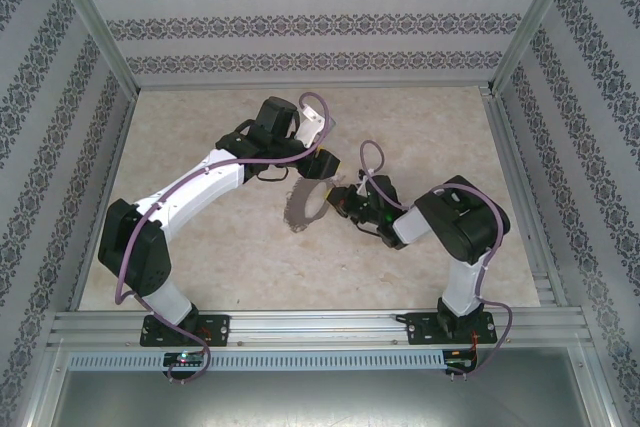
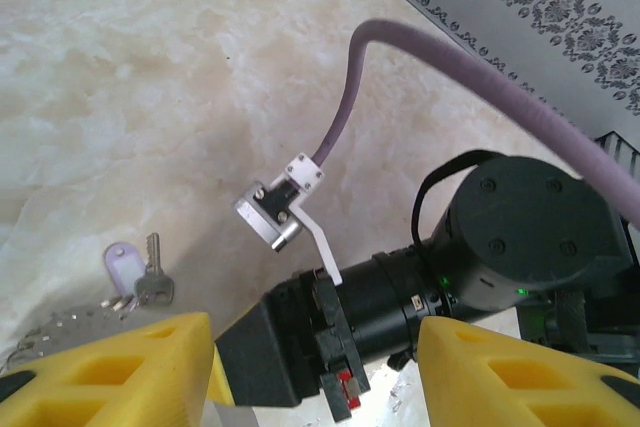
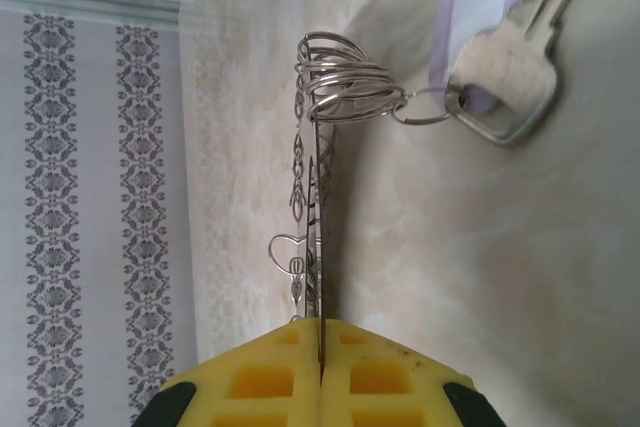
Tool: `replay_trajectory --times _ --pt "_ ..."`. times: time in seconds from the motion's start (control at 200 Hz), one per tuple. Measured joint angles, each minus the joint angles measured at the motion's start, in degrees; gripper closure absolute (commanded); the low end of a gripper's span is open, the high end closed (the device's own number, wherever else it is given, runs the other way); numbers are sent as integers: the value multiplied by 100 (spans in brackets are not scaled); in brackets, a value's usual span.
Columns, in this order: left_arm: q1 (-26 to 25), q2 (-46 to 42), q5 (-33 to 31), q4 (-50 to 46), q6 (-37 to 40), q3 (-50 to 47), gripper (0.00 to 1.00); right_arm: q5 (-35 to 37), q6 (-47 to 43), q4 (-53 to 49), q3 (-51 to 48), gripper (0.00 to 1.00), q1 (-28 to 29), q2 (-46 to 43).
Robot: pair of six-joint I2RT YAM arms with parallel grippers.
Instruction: Put the keys on the keyring
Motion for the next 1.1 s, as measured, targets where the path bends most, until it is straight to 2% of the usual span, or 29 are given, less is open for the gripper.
replay_trajectory --times 0.105,0.235,0.335,0.395,0.41,0.61,0.884,1.099 --pt "2 -15 -44 2 0 -22 42 66 87 -96 -7 61 131 111" --pt "2 -131 -175 24 -17 -140 37 87 122 4 -17 50 151 20" --pt "7 -269 -323 87 -85 -262 22 122 107 -160 -48 45 160 -136" --pt "7 -350 -463 186 -184 -334 2 122 79 -404 -76 43 160 -295" --pt "7 -372 -498 208 -149 -348 0 127 61 -476 -79 42 160 -341" --pt "11 -518 -929 483 -238 -376 0 114 -179 -1606 -81 35 107 -933" --pt "114 -544 -1526 909 -289 -487 0 15 -444 -2452 -81 33 -76 -1346" --pt "155 -286 -1526 780 -251 -260 2 -28 -798 -3023 -74 35 -527 -1888"
